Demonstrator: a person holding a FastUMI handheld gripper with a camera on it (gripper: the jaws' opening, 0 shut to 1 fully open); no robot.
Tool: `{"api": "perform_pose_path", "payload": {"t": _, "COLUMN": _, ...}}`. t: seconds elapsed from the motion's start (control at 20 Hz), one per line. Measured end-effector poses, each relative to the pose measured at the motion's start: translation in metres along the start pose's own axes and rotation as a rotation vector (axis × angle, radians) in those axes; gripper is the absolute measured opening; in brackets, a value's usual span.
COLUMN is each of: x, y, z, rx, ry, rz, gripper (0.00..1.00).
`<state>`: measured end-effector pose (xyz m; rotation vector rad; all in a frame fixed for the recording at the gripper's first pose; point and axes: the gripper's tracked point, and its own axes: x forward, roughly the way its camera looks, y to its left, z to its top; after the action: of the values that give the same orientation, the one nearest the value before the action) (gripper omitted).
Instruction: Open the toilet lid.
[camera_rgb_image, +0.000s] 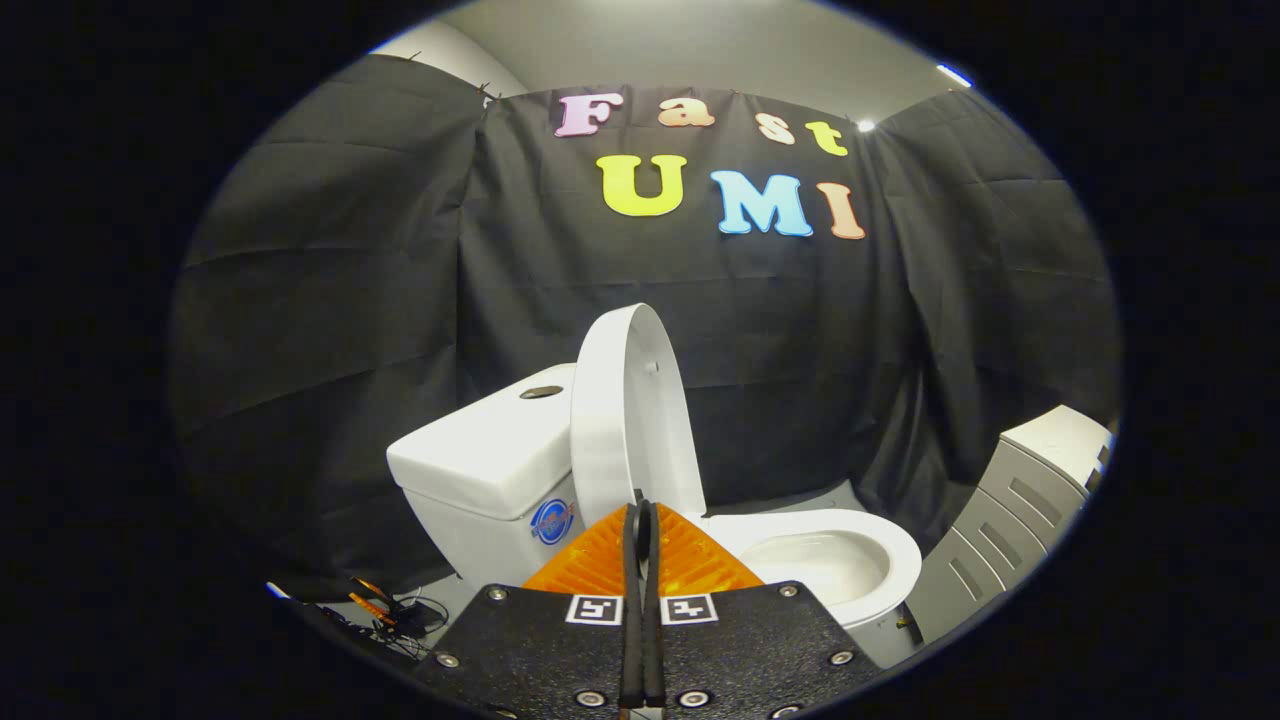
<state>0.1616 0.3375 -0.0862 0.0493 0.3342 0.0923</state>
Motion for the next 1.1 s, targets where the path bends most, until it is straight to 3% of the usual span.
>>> {"api": "perform_pose_path", "payload": {"t": 0.45, "x": -0.001, "y": 0.017, "z": 0.0, "rx": -0.088, "ry": -0.022, "rz": 0.002, "gripper": 0.0}}
{"api": "perform_pose_path", "payload": {"t": 0.8, "x": 0.0, "y": 0.01, "z": 0.007, "rx": -0.07, "ry": -0.022, "rz": 0.045, "gripper": 0.01}}
{"api": "perform_pose_path", "payload": {"t": 0.9, "x": 0.001, "y": 0.016, "z": 0.009, "rx": -0.048, "ry": -0.018, "rz": 0.118, "gripper": 0.05}}
{"api": "perform_pose_path", "payload": {"t": 0.95, "x": 0.0, "y": 0.015, "z": 0.012, "rx": -0.041, "ry": -0.025, "rz": 0.137, "gripper": 0.12}}
{"api": "perform_pose_path", "payload": {"t": 1.05, "x": -0.009, "y": -0.001, "z": 0.022, "rx": -0.051, "ry": -0.048, "rz": 0.119, "gripper": 0.21}}
{"api": "perform_pose_path", "payload": {"t": 1.1, "x": -0.012, "y": -0.008, "z": 0.027, "rx": -0.057, "ry": -0.058, "rz": 0.109, "gripper": 0.38}}
